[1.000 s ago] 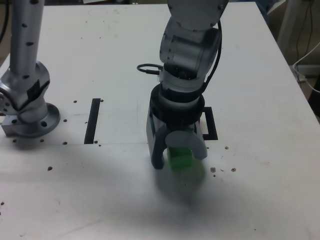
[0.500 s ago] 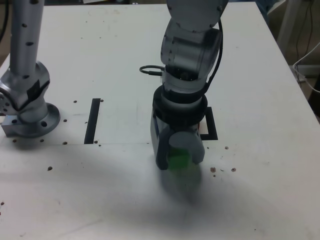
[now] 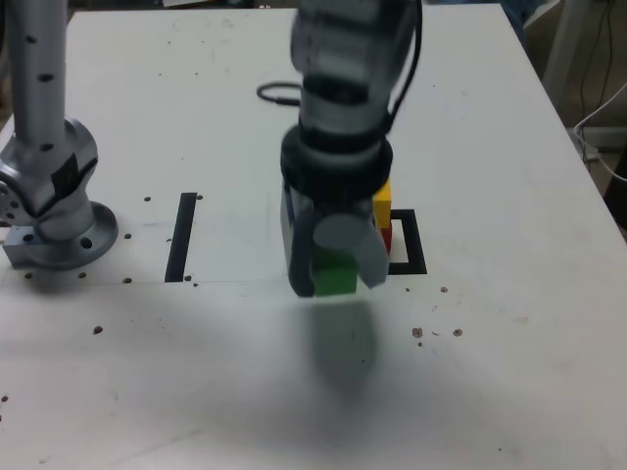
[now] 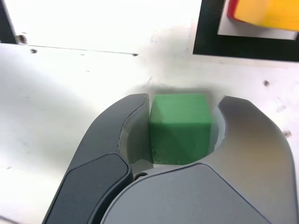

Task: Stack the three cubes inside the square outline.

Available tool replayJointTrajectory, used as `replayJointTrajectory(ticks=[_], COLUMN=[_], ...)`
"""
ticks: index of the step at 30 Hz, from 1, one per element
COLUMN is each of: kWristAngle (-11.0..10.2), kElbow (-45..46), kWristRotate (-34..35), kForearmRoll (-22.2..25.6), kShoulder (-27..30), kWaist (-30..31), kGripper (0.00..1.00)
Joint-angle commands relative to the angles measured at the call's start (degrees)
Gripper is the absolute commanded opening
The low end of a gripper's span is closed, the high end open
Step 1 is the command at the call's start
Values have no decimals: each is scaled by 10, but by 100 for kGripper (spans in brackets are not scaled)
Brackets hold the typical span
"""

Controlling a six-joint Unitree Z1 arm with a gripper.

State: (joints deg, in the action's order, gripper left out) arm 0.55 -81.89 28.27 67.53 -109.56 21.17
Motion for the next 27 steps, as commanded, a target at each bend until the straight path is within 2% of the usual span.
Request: replayJointTrajectory(ticks=[1,8,12,18,27], kWristAngle=[0,-20,-19,-17,-12], kElbow=[-13,-73,-96,-111,-136], kWristRotate=[-7,-54,-101,-157,-191], kForearmRoll=[21,88,106,115,117], kShoulder=[17,50,56,48,20], kWaist=[-1,-18,-47,-91,-144], kGripper=[6,6,6,6,8])
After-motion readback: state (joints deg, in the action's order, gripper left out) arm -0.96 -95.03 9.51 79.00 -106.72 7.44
